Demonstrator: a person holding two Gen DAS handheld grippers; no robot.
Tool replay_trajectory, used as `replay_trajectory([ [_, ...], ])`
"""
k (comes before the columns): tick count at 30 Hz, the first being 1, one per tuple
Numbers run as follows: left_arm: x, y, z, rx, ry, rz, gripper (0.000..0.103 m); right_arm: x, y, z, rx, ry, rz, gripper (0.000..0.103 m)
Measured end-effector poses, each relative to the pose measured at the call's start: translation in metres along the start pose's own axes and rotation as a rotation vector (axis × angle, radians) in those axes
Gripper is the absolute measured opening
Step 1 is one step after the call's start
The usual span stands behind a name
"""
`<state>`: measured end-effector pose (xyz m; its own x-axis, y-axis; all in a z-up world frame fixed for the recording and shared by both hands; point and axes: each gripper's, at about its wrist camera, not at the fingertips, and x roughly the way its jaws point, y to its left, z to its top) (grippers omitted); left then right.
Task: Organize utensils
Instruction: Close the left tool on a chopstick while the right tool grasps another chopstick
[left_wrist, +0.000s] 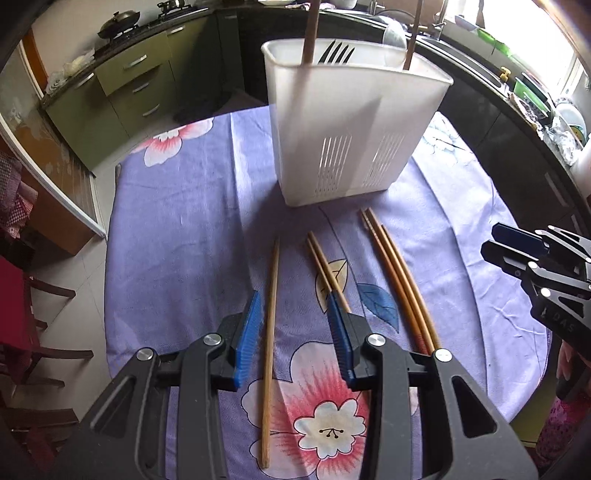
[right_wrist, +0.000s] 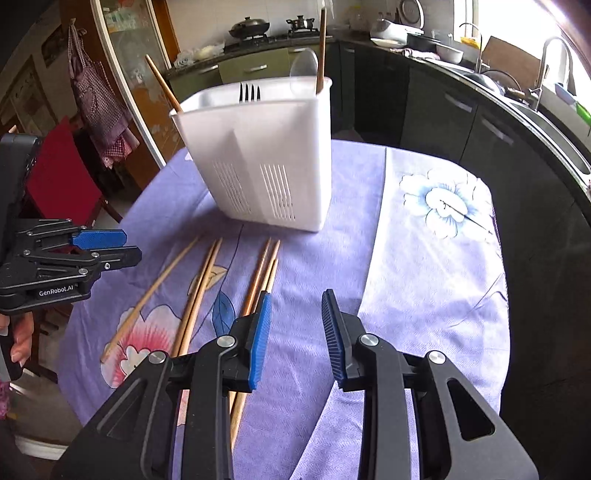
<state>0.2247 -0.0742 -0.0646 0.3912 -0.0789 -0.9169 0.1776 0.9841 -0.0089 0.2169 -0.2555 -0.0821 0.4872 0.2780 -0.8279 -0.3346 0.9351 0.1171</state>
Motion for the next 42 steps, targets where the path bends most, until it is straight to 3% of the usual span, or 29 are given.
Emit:
replay_trajectory([
  [9,0.039,0.006,0.000,0.002,0.074,0.013,0.024,0.023,-0.013,-0.003,0.022,0.050,-0.021,0.029],
  [18,0.063,0.012,0.003,-0.012,0.113,0.022,0.023,0.033,-0.012,0.002,0.022,0.074,-0.021,0.029],
  [23,0.073,0.015,0.002,-0.009,0.143,0.013,0.014,0.038,-0.006,0.004,0.011,0.082,-0.019,0.029],
  [28,0.074,0.016,0.004,-0.006,0.141,0.013,0.007,0.044,0.001,0.005,0.003,0.089,-0.017,0.029],
  [34,0.068,0.026,0.000,-0.030,0.124,0.018,0.006,0.057,0.015,0.010,-0.007,0.108,0.014,0.029],
  [42,0.046,0.038,-0.004,-0.028,0.088,0.021,0.006,0.076,0.027,0.018,-0.034,0.143,-0.022,0.029],
])
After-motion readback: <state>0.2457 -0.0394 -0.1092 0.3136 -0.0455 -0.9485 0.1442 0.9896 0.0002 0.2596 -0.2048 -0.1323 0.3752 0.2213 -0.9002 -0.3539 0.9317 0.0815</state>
